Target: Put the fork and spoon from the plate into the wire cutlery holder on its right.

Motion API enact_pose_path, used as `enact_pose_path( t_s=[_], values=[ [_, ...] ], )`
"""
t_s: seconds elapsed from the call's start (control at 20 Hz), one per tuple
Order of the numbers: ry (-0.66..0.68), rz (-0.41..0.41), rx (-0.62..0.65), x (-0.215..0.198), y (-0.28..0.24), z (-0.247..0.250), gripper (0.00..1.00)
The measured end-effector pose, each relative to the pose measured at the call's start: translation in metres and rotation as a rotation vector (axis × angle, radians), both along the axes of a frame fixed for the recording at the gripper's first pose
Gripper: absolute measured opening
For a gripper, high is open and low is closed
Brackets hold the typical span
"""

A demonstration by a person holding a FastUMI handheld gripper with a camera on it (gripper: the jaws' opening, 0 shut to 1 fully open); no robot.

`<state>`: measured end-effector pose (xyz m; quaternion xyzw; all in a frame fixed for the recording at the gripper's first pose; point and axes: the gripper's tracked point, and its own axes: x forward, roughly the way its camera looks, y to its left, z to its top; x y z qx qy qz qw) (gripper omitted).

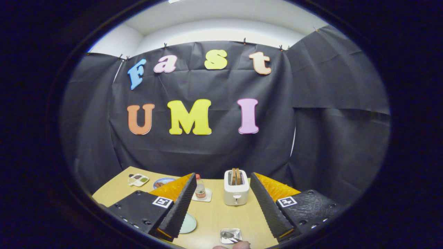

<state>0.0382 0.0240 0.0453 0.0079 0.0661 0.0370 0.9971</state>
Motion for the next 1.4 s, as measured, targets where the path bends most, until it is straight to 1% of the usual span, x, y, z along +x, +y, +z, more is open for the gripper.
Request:
enact_pose_path(
  t_s=[0.2,0.55,1.4],
  values=[
    [-0.027,-0.01,0.027,-0.007,-0.002,0.014,0.94],
    [-0.02,-0.034,0.049,-0.007,-0.003,0.014,0.94],
    [-0.018,-0.036,0.068,-0.001,0.021,0.02,0.94]
  ],
)
